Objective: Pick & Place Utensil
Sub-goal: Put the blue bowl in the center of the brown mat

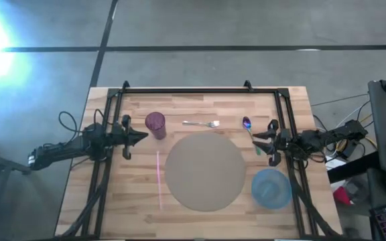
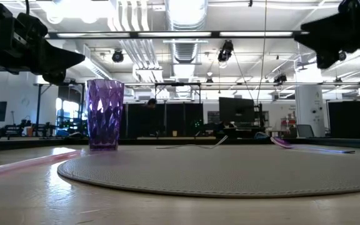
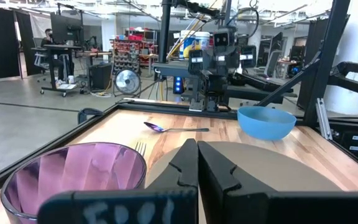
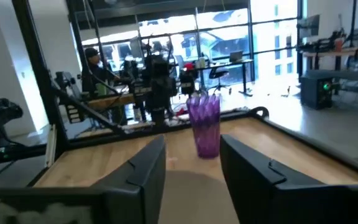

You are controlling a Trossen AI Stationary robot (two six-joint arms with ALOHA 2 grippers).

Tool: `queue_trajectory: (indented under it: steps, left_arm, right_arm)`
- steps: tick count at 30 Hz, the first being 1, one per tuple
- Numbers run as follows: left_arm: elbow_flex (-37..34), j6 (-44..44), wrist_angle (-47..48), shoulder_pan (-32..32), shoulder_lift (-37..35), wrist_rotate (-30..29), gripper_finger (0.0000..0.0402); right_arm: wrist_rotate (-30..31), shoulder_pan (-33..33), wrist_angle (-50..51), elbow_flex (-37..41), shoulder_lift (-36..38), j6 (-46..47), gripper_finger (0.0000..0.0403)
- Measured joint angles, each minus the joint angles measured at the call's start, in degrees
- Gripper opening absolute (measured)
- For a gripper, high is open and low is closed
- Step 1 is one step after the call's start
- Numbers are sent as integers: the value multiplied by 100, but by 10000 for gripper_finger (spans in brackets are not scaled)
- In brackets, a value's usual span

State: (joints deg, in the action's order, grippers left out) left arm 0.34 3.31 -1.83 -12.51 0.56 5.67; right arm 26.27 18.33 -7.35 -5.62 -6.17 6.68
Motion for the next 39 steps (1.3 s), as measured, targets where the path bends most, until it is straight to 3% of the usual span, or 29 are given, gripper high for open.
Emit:
queue_trajectory:
  steps: [13,19,28,33,39]
  left_arm:
    - [0,-44,7,0,2,-2,0]
    - [0,-50,9,0,2,-2,0]
    - [0,-50,11,0,1,-2,0]
    - [0,-49,12,0,1,-2,0]
    - [0,-35,13,0,2,-2,0]
  right_arm:
    - [90,0,2674,-2567,-715,19,196]
    - [86,0,3879,-3784,-1514,404,196]
    - [44,2,6561,-5506,-2926,1076,196]
    - [-448,2,7495,-6014,-3585,1330,196]
    - [-1154,4,7687,-6202,-4279,1430,196]
